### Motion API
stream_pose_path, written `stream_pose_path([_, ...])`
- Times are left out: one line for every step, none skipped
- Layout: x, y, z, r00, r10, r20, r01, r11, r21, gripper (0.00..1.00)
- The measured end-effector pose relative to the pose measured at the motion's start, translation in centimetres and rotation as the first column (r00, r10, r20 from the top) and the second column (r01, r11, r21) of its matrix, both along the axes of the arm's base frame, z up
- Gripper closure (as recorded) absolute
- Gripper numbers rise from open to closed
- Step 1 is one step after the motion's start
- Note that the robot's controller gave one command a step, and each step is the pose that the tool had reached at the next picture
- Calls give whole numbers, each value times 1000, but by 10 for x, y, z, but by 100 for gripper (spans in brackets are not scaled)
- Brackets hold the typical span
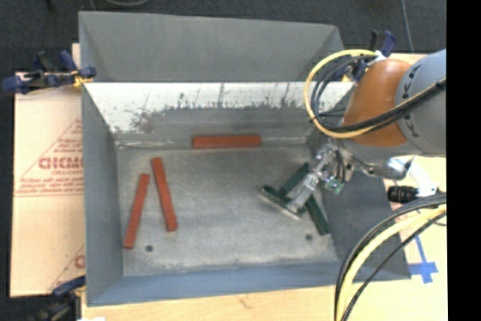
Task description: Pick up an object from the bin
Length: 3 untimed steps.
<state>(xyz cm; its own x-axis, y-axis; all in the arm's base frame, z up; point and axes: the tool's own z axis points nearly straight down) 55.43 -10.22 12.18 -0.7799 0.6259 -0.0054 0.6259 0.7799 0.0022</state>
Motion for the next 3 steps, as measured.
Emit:
stream_pose_path([2, -1, -51, 986, -165, -1, 165, 986, 1, 0])
stream_pose_path([2, -3, -51, 987, -159, -1, 159, 987, -2, 0])
stream_pose_path([3, -2, -50, 988, -156, -2, 156, 988, -2, 100])
